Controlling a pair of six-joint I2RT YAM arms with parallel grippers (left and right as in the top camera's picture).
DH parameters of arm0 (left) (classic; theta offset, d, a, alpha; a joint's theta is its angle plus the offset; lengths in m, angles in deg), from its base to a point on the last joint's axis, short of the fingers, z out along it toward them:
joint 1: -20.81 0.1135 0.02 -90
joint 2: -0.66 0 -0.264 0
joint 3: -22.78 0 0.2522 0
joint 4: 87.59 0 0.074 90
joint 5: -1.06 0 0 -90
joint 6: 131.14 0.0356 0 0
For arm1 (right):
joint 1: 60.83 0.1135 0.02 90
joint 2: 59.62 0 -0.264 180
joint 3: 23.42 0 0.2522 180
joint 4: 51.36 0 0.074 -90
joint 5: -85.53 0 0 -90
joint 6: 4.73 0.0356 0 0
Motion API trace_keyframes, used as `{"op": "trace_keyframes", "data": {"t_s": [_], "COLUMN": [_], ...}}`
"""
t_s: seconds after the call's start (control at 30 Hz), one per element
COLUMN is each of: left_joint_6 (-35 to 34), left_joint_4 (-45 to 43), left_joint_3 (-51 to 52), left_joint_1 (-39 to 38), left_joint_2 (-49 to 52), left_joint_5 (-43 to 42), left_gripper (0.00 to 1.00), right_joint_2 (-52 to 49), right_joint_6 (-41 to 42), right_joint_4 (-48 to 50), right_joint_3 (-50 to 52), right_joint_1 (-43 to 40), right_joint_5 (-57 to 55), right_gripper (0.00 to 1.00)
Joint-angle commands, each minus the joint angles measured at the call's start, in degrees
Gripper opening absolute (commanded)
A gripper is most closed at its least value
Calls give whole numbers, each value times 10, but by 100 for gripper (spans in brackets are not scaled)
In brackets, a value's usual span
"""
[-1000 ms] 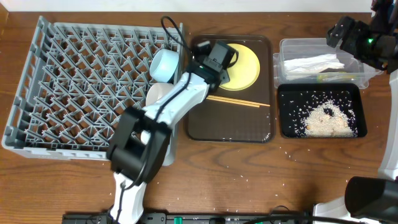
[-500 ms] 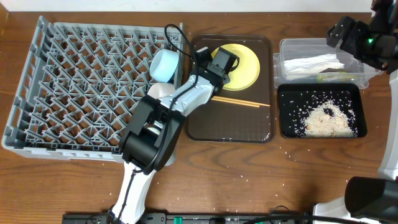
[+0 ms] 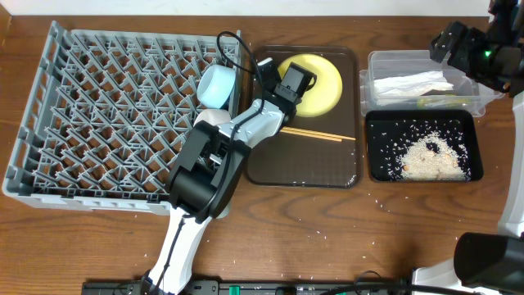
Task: Sort waste into correct bins and load items into the dishwasher
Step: 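Move left gripper to the yellow plate edge and grasp it, then tilt the yellow plate up with left gripper and lift it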
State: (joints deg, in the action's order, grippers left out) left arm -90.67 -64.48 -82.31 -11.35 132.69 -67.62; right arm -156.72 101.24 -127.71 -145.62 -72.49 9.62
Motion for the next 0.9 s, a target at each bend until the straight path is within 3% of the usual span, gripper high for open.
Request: {"op": "trace_keyframes", "data": {"t_s": [0.0,0.13,0.27,0.6,0.87], "left_joint_6": [8,54,102,108,112], "left_joint_4": [19,22,41,88,125], "left_joint_3": [14,14,14,14,15], "left_joint_1": [5,5,5,35,82], "left_joint_2": [40,24,-17,-78,-78], "left_joint_5": [22,13,-62,-330,-397], "left_gripper": [8,8,8,7,7], "right_joint_2": [0,0,0,0,0], "right_joint_6": [3,3,3,3,3], "right_joint_4": [-1,-1,-1,-1,-1], "right_joint_3": [-2,-2,-2,-2,-2], "right_joint_1": [1,1,1,1,1], "right_joint_5": [-2,-2,-2,-2,-2], "right_gripper": [99,99,99,99,99]}}
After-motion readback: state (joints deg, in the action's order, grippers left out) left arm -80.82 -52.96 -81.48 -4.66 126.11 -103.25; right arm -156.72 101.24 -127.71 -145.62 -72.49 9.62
